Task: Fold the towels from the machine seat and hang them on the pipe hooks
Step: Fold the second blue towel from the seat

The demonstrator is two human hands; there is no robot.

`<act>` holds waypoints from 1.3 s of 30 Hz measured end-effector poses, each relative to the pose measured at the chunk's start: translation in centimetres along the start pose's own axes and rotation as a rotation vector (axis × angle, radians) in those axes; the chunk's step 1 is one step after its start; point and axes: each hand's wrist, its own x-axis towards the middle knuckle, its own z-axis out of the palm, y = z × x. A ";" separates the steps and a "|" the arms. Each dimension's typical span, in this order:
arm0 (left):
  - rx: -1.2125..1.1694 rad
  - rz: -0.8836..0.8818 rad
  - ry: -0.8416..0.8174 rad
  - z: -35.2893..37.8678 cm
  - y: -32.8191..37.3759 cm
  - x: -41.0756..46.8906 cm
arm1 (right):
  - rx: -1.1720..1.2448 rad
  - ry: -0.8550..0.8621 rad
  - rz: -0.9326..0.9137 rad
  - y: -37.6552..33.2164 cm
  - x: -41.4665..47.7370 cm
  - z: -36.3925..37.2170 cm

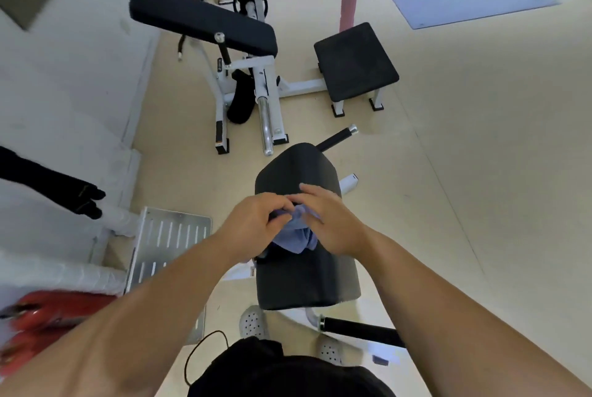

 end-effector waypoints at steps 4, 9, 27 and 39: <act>-0.033 0.048 0.106 -3.9 3.5 -3.0 | 0.089 -0.084 -0.142 -4.4 -1.0 -3.1; -0.058 -0.052 0.140 -7.6 5.1 -6.0 | 0.183 -0.067 -0.200 -9.0 -1.7 -5.8; -0.129 -0.290 0.463 -13.6 -4.2 -18.1 | 0.067 -0.055 -0.104 -17.6 1.0 0.6; -0.479 -0.471 0.125 -15.0 -23.4 -31.9 | 0.041 0.286 0.136 -25.7 6.0 11.3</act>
